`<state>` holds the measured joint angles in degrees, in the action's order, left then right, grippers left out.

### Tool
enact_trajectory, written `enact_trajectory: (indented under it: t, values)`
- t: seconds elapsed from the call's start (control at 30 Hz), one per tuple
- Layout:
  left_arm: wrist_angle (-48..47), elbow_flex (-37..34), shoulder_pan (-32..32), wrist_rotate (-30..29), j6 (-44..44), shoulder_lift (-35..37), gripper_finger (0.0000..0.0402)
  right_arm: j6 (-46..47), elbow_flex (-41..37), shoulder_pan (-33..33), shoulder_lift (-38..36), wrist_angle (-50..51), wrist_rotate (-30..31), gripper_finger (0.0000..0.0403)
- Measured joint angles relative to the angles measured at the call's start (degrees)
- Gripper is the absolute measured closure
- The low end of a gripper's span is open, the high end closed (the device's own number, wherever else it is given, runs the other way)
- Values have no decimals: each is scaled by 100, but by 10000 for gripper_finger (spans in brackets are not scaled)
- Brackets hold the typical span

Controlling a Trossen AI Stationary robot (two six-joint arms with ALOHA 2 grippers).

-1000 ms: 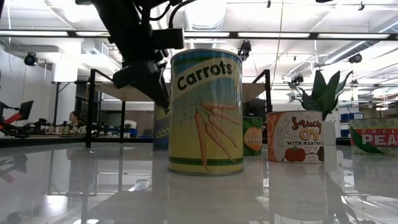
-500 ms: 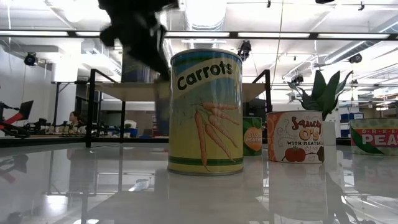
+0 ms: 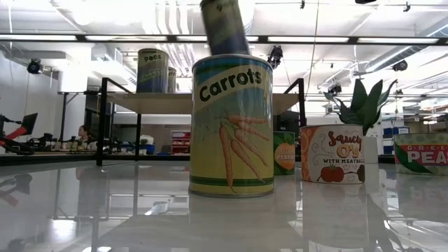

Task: Pick and place cans onto a shelf
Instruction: Put the large canned peas on the shelf

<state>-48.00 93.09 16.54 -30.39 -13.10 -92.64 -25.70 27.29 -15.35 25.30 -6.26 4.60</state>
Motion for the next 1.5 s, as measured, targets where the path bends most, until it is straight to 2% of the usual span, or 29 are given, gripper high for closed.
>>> enact_trajectory:
  t: [0.23, 0.53, 0.77, 0.9, 1.13, 1.5]
  values:
    - [-457, 770, -794, -7, -188, -22, 401, -52, 0, 0, -2, -1, 1, 394]
    - [-658, 738, -1981, 219, -296, -33, 401, -96, 0, 0, -2, -1, 0, 394]
    - [-699, 736, -2524, 264, -709, -33, 401, -105, 0, 0, -2, 0, 0, 394]
    - [-713, 728, -2846, 569, -741, -81, 401, -111, 0, 0, -2, 1, 0, 394]
    - [-758, 727, -3209, 745, -728, -156, 401, -111, 0, 0, -2, 4, 3, 394]
    - [-918, 727, -3290, 908, -720, -356, 401, -89, 0, 0, 0, 41, 137, 394]
